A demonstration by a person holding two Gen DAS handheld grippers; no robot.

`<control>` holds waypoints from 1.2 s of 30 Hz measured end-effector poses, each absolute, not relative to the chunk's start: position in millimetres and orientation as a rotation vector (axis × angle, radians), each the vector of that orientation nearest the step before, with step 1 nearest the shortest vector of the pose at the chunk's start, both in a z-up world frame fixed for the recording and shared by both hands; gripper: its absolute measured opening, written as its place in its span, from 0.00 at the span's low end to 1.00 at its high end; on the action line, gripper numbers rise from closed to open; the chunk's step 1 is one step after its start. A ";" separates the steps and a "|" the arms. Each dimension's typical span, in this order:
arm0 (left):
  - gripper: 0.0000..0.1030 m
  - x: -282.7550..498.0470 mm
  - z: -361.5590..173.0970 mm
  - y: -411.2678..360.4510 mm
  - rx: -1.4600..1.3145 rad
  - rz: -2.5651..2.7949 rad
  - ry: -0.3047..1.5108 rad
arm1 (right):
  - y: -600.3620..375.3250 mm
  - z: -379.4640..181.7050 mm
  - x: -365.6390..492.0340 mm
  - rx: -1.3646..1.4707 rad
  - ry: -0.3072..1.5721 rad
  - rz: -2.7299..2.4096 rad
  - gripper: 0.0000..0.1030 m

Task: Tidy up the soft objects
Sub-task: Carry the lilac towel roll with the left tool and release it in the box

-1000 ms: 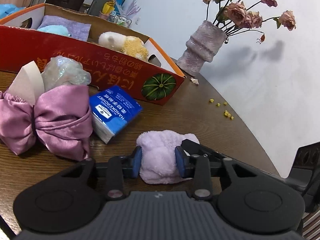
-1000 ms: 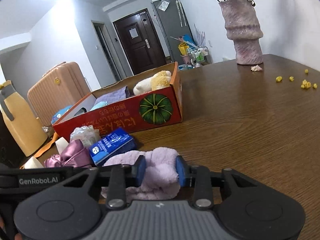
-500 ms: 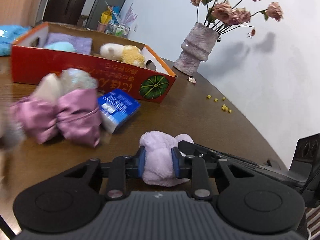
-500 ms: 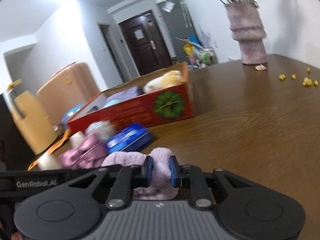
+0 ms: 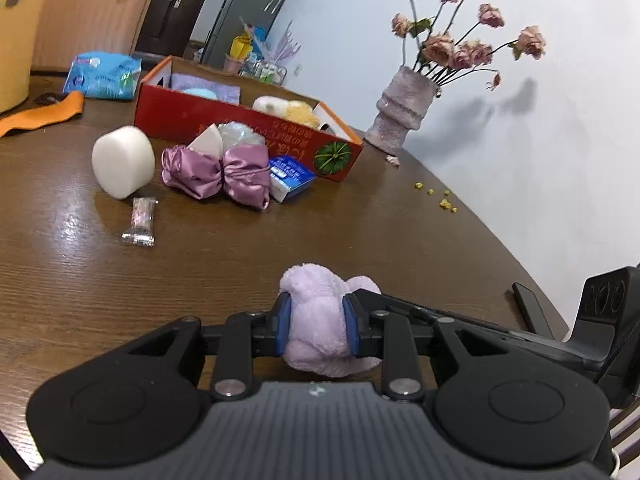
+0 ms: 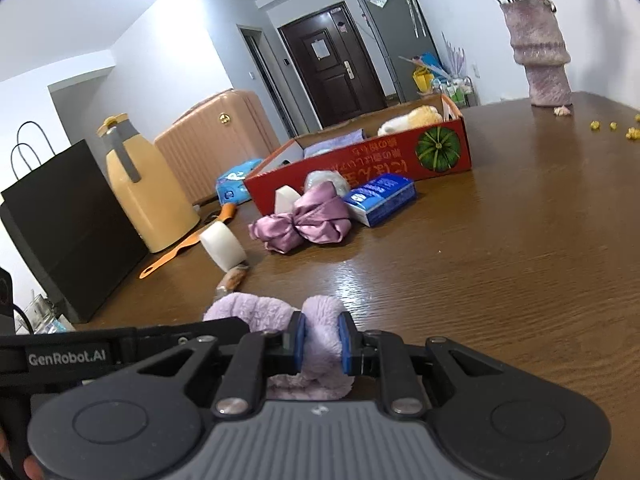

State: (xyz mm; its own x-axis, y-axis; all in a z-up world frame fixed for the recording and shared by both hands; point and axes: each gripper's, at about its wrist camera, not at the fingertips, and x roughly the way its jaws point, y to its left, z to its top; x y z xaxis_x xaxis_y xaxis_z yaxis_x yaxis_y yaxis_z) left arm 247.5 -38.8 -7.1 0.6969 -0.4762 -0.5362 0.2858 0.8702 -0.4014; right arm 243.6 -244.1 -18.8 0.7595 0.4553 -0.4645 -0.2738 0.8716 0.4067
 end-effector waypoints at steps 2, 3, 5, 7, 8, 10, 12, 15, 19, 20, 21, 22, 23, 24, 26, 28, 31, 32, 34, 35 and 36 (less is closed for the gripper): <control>0.27 244.5 -3.5 -38.5 -0.299 -0.443 0.661 | -244.2 -13.3 239.2 0.323 0.571 0.400 0.16; 0.27 244.8 -1.7 -38.0 -0.304 -0.449 0.656 | -244.8 -10.5 238.3 0.321 0.565 0.398 0.16; 0.27 250.4 3.2 -37.5 -0.313 -0.469 0.641 | -247.7 -2.5 241.7 0.319 0.545 0.392 0.16; 0.27 265.0 14.1 -39.0 -0.306 -0.492 0.608 | -249.6 8.0 252.6 0.312 0.520 0.388 0.16; 0.27 274.8 21.0 -39.5 -0.299 -0.501 0.591 | -250.8 15.1 261.1 0.308 0.503 0.387 0.16; 0.27 301.1 37.6 -40.6 -0.284 -0.524 0.560 | -252.1 32.0 283.9 0.292 0.461 0.388 0.16; 0.27 342.6 59.4 -40.6 -0.281 -0.549 0.531 | -256.4 54.6 320.6 0.284 0.416 0.387 0.16; 0.27 420.6 81.9 -42.5 -0.303 -0.551 0.556 | -262.6 79.0 391.8 0.302 0.405 0.384 0.16; 0.27 534.5 85.5 -52.6 -0.339 -0.521 0.641 | -274.2 81.6 511.6 0.391 0.492 0.351 0.17; 0.27 558.0 81.3 -55.3 -0.342 -0.494 0.659 | -276.8 76.4 543.1 0.414 0.528 0.342 0.17; 0.27 579.2 76.4 -58.5 -0.333 -0.486 0.673 | -277.6 70.8 567.4 0.433 0.554 0.325 0.17; 0.27 600.3 68.7 -61.2 -0.331 -0.466 0.687 | -277.1 65.0 589.7 0.433 0.583 0.311 0.17; 0.27 622.5 58.6 -63.1 -0.347 -0.434 0.721 | -275.9 57.1 613.3 0.435 0.621 0.290 0.17; 0.27 639.9 49.0 -65.1 -0.351 -0.423 0.750 | -272.5 50.5 628.1 0.433 0.652 0.269 0.17; 0.27 664.9 30.1 -68.3 -0.353 -0.379 0.794 | -264.3 37.6 653.6 0.409 0.711 0.237 0.17; 0.27 680.2 10.8 -71.6 -0.348 -0.357 0.816 | -255.4 26.3 667.0 0.367 0.735 0.198 0.17; 0.29 691.7 -11.1 -67.3 -0.366 -0.320 0.870 | -248.9 9.3 680.9 0.328 0.807 0.161 0.20; 0.29 694.6 -15.5 -65.2 -0.373 -0.300 0.888 | -247.1 5.8 682.7 0.321 0.820 0.163 0.19; 0.35 693.9 -14.8 -62.4 -0.389 -0.251 0.887 | -242.5 2.4 686.0 0.310 0.838 0.169 0.23; 0.38 690.4 -10.6 -61.5 -0.371 -0.233 0.862 | -242.2 3.5 685.5 0.315 0.835 0.170 0.23; 0.45 688.3 -7.6 -62.1 -0.347 -0.217 0.842 | -241.7 5.2 684.3 0.322 0.827 0.168 0.24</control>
State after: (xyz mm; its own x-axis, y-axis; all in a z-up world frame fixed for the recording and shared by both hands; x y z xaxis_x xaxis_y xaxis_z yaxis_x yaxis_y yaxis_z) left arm 688.3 -62.1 -7.6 0.6486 -0.3220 -0.6896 0.0506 0.9224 -0.3830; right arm 684.3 -241.7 5.2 0.6677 0.2704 -0.6936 -0.0217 0.9384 0.3449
